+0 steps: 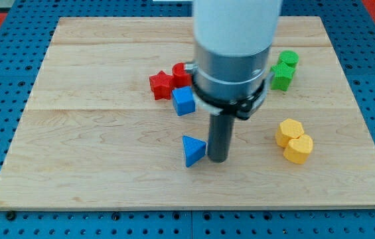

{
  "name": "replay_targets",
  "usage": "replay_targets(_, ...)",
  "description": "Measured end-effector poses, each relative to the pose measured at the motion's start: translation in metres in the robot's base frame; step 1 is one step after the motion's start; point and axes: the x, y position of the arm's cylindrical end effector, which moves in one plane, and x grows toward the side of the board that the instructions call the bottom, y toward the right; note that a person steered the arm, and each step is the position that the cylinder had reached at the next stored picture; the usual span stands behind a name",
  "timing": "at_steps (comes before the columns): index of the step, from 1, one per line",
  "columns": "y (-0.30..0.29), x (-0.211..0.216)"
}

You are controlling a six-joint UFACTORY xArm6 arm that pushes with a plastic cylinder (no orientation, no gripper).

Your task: Push blue cube below the red star

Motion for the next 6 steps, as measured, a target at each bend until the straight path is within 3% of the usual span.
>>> replay_targets(1, -0.010, -0.033)
replay_targets(2, -0.038, 0.002)
replay_targets(3, -0.041, 0.006)
replay_targets(4, 0.021, -0.059)
replay_targets(5, 0.039, -0.107)
replay_targets(6, -0.033, -0.112)
